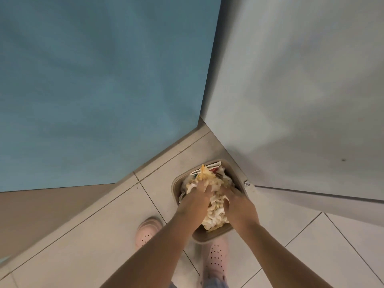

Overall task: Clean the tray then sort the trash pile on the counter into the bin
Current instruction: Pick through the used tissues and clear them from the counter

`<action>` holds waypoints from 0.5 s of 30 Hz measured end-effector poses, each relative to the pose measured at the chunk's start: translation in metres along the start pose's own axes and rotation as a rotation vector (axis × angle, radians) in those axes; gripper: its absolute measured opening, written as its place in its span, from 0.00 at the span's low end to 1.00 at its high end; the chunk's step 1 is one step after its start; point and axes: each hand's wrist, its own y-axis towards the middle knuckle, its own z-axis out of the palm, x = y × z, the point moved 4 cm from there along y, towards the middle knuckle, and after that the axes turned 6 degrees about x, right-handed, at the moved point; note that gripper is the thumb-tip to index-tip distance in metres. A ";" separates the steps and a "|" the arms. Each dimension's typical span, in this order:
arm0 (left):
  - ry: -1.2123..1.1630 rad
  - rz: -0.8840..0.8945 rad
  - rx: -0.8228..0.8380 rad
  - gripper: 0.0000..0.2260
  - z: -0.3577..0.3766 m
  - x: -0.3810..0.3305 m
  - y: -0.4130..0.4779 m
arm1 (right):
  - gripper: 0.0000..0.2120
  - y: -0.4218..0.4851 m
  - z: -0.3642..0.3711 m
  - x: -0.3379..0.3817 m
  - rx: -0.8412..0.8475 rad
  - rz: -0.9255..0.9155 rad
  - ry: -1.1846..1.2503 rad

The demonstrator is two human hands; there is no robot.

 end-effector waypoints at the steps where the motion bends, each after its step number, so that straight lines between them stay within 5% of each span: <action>1: -0.045 -0.013 -0.008 0.26 -0.006 -0.002 -0.010 | 0.21 -0.008 -0.010 0.005 0.019 0.014 -0.003; 6: -0.279 -0.127 -0.181 0.20 -0.056 -0.011 -0.073 | 0.16 -0.051 -0.077 0.055 -0.029 -0.012 0.147; 15: -0.552 -0.157 -0.908 0.12 -0.240 -0.021 -0.266 | 0.06 -0.192 -0.265 0.215 -0.389 -0.452 0.789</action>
